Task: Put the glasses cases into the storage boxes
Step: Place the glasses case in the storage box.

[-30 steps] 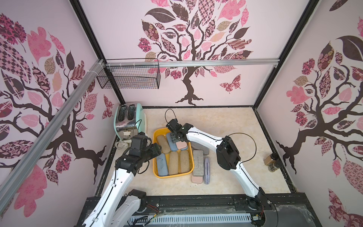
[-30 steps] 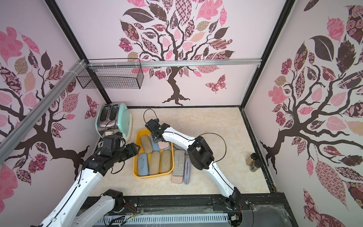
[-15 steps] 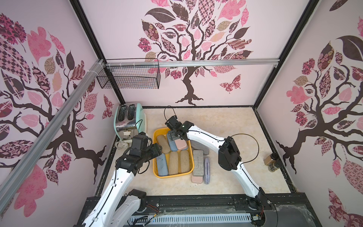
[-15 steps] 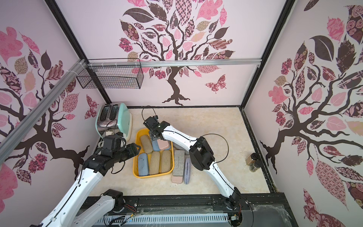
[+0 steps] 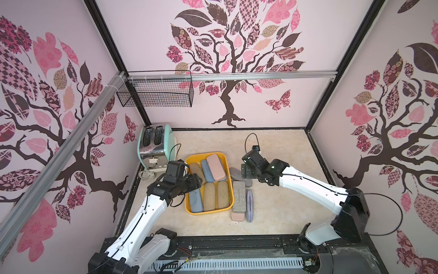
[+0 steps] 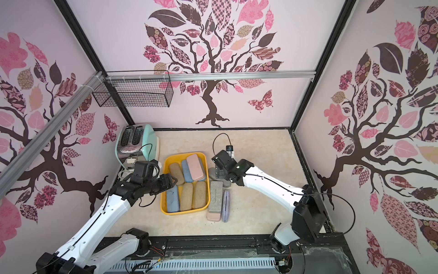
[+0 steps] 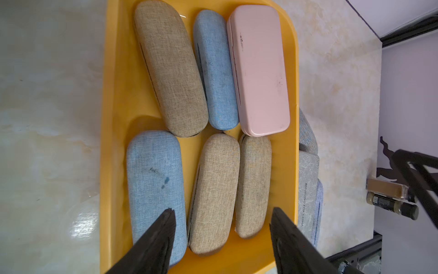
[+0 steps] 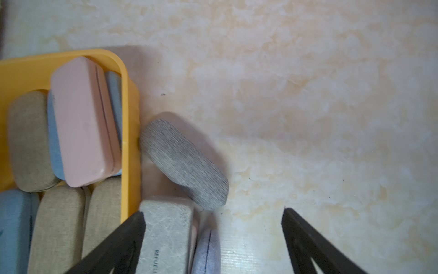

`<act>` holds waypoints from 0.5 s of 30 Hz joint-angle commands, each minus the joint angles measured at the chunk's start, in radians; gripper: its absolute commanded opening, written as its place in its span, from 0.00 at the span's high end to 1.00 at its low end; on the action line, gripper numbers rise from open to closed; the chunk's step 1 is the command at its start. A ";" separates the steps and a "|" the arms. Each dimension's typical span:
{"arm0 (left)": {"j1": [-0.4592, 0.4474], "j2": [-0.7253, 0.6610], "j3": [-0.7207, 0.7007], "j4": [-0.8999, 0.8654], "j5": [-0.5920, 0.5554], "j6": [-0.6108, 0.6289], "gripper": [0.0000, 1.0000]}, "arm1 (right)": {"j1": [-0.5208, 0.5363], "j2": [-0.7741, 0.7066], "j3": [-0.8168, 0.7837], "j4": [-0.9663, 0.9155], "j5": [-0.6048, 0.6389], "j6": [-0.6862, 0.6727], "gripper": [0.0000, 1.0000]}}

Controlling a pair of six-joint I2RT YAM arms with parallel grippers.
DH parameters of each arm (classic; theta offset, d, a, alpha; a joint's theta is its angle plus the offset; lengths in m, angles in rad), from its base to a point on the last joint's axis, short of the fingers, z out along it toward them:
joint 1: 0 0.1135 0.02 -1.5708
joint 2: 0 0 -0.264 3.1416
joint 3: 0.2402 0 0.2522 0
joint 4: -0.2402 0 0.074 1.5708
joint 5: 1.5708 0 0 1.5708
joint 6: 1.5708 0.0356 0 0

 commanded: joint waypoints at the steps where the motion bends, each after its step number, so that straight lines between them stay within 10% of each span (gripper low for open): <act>1: -0.027 0.053 0.050 0.058 0.021 -0.025 0.33 | -0.006 -0.081 -0.116 -0.003 -0.048 0.064 0.06; 10: -0.303 0.231 0.221 0.066 -0.125 -0.064 0.31 | -0.030 -0.208 -0.270 -0.019 -0.096 0.127 0.07; 15: -0.435 0.331 0.291 0.096 -0.167 -0.085 0.27 | -0.222 -0.354 -0.349 -0.063 -0.178 0.104 0.09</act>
